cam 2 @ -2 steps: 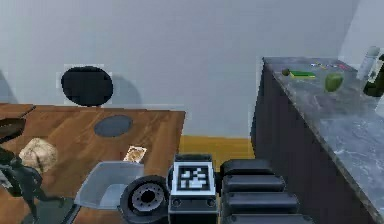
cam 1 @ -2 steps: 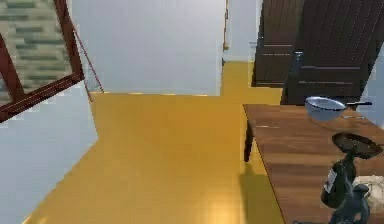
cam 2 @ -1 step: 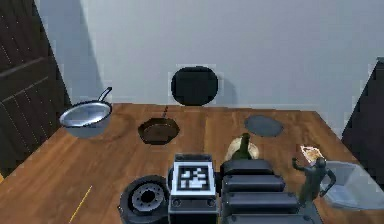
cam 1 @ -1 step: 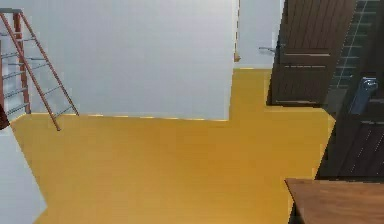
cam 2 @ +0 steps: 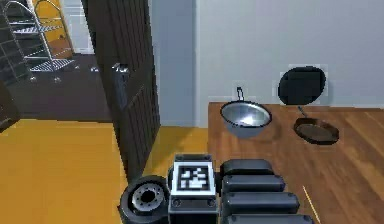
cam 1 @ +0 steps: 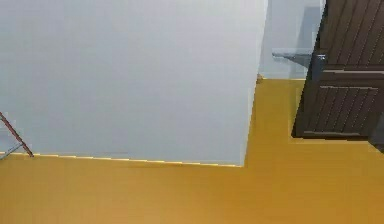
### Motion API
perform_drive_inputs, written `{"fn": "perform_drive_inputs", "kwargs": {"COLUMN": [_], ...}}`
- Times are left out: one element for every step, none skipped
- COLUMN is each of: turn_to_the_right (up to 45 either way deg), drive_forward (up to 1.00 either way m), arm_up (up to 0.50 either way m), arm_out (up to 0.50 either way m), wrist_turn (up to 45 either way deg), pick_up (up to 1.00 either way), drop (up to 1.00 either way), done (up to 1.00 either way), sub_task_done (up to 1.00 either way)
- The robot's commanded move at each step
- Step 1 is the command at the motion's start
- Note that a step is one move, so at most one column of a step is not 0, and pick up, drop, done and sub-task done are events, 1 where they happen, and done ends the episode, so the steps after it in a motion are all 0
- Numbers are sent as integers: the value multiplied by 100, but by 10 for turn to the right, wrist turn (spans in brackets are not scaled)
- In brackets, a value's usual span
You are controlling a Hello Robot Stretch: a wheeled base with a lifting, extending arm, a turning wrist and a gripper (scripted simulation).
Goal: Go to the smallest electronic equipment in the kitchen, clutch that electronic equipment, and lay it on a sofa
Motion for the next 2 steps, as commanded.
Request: {"fn": "perform_drive_inputs", "kwargs": {"turn_to_the_right": [0, 330], "drive_forward": [15, 0], "arm_up": [0, 0], "arm_out": [0, 0], "wrist_turn": [0, 0], "pick_up": [0, 0], "drop": [0, 0], "done": [0, 0], "sub_task_done": [0, 0]}}
